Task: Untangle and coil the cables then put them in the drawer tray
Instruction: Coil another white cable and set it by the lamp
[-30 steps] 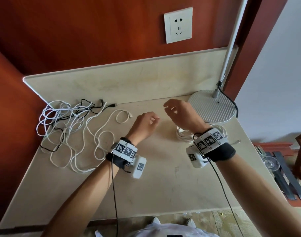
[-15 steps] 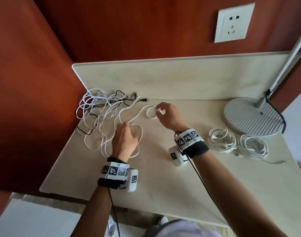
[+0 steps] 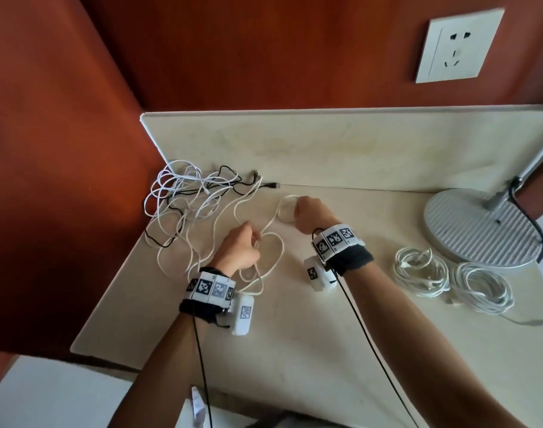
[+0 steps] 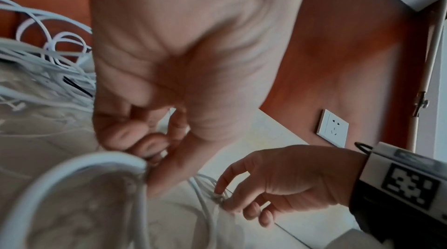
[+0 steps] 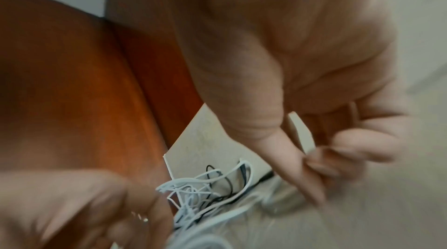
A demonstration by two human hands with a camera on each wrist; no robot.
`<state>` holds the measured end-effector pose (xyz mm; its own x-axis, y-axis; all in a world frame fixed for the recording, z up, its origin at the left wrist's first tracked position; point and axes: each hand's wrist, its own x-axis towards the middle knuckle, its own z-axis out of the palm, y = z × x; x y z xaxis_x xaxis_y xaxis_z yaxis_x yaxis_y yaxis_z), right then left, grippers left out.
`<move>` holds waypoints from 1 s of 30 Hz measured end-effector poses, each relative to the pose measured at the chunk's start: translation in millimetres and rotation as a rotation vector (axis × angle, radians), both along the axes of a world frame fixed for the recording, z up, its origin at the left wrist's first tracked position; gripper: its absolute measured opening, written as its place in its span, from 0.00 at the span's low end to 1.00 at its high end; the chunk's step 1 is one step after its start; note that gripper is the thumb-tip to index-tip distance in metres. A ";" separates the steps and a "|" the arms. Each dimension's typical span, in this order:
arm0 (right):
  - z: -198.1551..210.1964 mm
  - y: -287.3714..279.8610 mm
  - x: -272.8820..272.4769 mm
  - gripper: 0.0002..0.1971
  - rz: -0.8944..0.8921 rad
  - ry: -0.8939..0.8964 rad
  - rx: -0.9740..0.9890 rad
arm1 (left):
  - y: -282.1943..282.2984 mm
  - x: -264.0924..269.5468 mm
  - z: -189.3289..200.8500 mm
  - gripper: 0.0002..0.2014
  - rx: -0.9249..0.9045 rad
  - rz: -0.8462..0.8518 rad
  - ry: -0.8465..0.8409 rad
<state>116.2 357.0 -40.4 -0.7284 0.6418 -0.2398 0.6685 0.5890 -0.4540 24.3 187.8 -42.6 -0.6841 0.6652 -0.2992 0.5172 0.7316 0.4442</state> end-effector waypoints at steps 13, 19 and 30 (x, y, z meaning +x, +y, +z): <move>30.9 54.5 40.7 0.09 -0.094 0.328 -0.013 | 82.8 -0.4 58.3 0.10 0.675 -0.212 0.165; 62.0 48.7 59.9 0.11 -0.251 0.579 -0.015 | 104.6 8.7 70.2 0.06 0.793 -0.220 0.119; 78.0 30.3 57.8 0.22 0.180 0.354 -0.252 | 85.3 8.7 107.9 0.15 1.156 -0.460 -0.290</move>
<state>174.0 387.3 37.6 -0.8877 0.4518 -0.0882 0.3439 0.5235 -0.7795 33.0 273.1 65.3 -0.3297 0.7941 0.5107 0.3962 -0.3746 0.8383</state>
